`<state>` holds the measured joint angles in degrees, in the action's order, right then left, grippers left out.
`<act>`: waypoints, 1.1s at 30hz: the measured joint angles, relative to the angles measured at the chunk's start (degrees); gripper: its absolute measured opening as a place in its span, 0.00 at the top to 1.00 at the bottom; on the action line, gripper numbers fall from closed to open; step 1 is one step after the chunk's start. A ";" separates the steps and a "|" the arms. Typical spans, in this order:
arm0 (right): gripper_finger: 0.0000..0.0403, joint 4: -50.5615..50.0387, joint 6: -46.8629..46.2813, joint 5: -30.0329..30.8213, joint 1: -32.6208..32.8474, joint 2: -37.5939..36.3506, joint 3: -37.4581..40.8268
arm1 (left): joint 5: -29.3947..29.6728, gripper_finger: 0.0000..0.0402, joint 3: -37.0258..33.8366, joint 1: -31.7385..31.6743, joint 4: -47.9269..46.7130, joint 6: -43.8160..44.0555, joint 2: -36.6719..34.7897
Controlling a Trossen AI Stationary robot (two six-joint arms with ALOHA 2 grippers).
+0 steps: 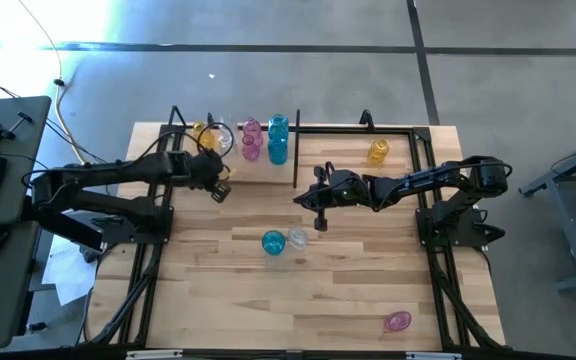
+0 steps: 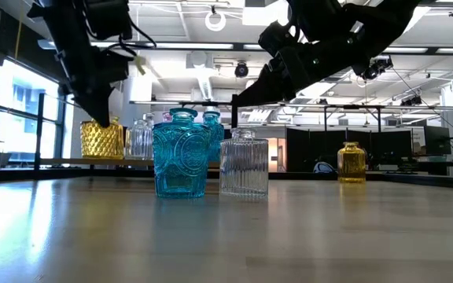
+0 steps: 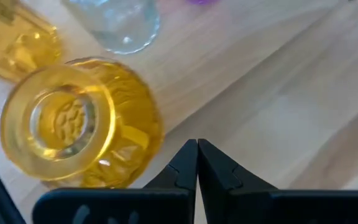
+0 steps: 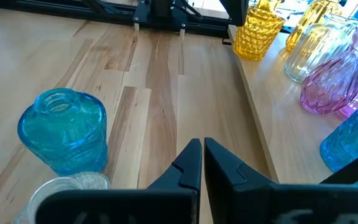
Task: Sort vases onto shelf
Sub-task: Put the bottom yellow flower vase aligned with the other yellow flower vase on the shelf
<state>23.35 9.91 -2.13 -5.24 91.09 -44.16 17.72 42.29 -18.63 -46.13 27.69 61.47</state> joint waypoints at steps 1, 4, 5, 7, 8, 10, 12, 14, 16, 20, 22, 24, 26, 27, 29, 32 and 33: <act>1.00 0.01 0.00 0.00 0.00 0.00 0.00 | 0.51 1.00 -0.32 0.00 -0.03 0.18 0.00; 1.00 0.00 -0.02 0.00 0.01 0.00 0.00 | 2.42 1.00 -1.05 -0.35 -0.29 -0.52 -0.02; 1.00 0.00 0.00 0.00 0.01 0.00 0.00 | 2.84 1.00 -1.34 -0.68 -0.30 -0.92 -0.02; 1.00 0.00 -0.02 0.00 0.00 0.00 0.00 | 3.75 1.00 -1.74 -1.52 -0.25 -1.89 0.00; 1.00 0.00 -0.02 0.00 0.00 0.00 0.00 | 4.15 1.00 -1.89 -2.01 -0.09 -2.51 0.00; 1.00 0.00 -0.02 0.00 0.00 0.00 0.01 | 5.19 1.00 -2.09 -3.18 0.07 -3.78 0.00; 1.00 0.01 -0.02 0.00 -0.02 0.00 0.00 | 5.80 1.00 -2.09 -4.47 0.96 -5.10 0.00; 1.00 0.02 -0.02 0.00 -0.01 0.00 0.00 | 5.52 1.00 -2.07 -5.52 1.81 -6.06 0.00; 1.00 0.02 -0.02 0.00 0.01 0.00 0.00 | 4.90 1.00 -1.76 -5.95 1.13 -6.80 0.02; 1.00 0.02 -0.02 0.01 0.01 0.00 0.00 | 4.14 1.00 0.57 -5.46 -2.71 -6.83 0.02; 1.00 0.02 -0.04 0.02 -0.01 0.00 0.00 | 3.18 1.00 1.93 -4.63 -5.34 -6.49 0.02; 1.00 0.02 -0.04 0.02 -0.02 0.00 0.00 | 1.66 1.00 2.54 -3.92 -7.01 -5.41 -0.02; 1.00 0.02 -0.04 0.00 -0.02 0.00 0.00 | 0.18 1.00 2.24 -3.53 -8.54 -3.88 0.00; 1.00 0.04 -0.04 0.02 -0.02 0.00 0.00 | 0.04 1.00 1.87 -3.38 -8.71 -3.31 0.01; 1.00 0.02 -0.04 0.01 0.01 0.00 0.00 | 0.44 1.00 0.79 -3.43 -8.74 -2.35 0.02; 1.00 0.02 -0.04 0.00 0.01 0.00 0.00 | 2.28 1.00 -0.77 -4.66 -8.01 -1.84 0.02; 1.00 0.02 -0.03 0.01 -0.01 0.00 0.00 | 2.46 1.00 -1.27 -5.23 -7.27 -1.89 0.02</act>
<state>23.38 9.88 -2.12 -5.25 91.09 -44.16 20.18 41.03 -23.86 -53.40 25.80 61.49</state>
